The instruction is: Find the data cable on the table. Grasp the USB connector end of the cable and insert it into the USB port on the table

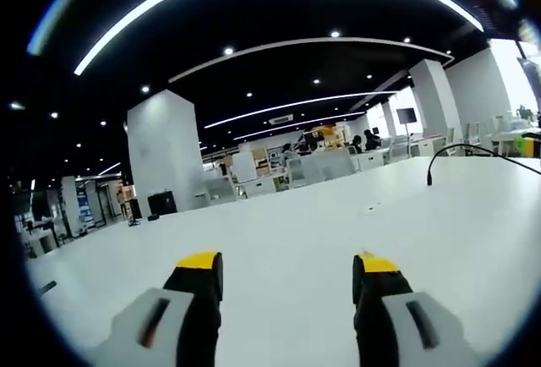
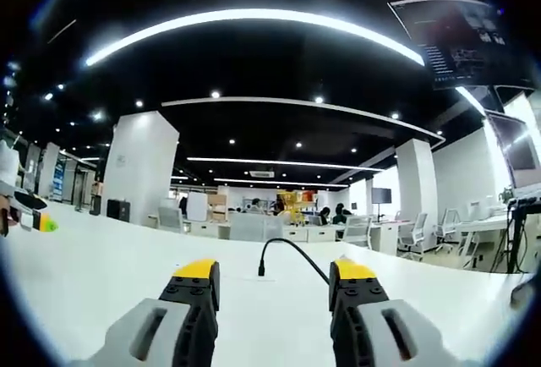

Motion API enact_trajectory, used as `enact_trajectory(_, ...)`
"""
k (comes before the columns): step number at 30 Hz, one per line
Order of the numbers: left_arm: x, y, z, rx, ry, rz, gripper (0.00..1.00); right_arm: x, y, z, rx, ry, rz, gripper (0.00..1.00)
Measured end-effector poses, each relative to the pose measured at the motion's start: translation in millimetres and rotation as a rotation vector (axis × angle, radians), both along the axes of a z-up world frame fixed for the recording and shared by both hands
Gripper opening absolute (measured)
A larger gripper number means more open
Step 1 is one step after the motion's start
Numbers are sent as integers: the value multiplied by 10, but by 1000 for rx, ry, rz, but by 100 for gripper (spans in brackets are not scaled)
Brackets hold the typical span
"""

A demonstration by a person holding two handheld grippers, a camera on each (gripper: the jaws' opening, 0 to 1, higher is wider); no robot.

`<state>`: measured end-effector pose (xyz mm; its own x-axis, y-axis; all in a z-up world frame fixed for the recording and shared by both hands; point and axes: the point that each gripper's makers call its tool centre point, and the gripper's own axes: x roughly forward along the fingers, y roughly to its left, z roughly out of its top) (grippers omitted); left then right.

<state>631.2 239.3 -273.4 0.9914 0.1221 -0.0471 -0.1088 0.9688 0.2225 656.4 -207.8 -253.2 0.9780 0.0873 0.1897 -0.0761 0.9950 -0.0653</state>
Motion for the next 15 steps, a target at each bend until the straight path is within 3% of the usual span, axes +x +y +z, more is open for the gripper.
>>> enact_trajectory(15, -5, -41, -46, 7, 15, -8, 62, 7, 36, -10, -6, -3, 13, 53)
